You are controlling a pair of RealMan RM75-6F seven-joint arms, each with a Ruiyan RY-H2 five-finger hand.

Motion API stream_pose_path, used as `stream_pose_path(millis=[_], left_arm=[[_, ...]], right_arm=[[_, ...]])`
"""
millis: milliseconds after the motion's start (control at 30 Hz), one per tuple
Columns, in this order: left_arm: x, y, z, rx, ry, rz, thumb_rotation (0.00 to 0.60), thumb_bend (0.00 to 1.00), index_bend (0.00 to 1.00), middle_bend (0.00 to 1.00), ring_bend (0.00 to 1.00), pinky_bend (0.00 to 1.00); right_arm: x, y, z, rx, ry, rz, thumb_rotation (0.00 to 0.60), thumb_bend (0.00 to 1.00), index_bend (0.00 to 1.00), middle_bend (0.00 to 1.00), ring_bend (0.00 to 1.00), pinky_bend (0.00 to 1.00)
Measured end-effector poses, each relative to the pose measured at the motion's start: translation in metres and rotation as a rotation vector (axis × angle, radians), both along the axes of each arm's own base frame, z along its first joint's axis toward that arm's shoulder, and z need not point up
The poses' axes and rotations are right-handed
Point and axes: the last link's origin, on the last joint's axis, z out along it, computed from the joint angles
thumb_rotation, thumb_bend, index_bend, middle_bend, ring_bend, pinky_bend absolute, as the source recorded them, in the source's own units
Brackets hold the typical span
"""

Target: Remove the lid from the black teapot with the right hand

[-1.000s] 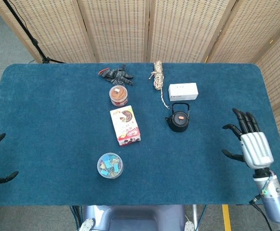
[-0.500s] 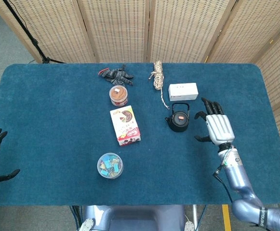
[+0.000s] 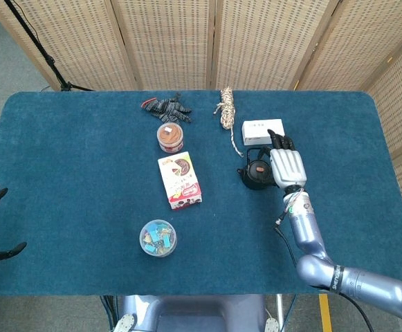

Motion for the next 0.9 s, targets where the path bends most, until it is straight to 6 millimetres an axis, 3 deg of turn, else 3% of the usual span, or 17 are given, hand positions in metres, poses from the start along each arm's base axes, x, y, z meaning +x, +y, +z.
stream_pose_path(millis=[433,900], left_arm=[[-0.004,-0.001,0.005,-0.003,-0.018,0.014,0.6,0.06,0.0,0.0,0.0,0.0],[-0.006,-0.002,0.006,-0.004,-0.03,0.026,0.6,0.06,0.0,0.0,0.0,0.0]], right_arm=[[0.011,-0.009,-0.026,0.016,0.078,-0.017,0.6,0.33,0.42,0.0,0.0,0.0],[0.003,-0.015,-0.039,0.033,0.124,-0.077,0.6,0.33,0.43,0.0,0.0,0.0]])
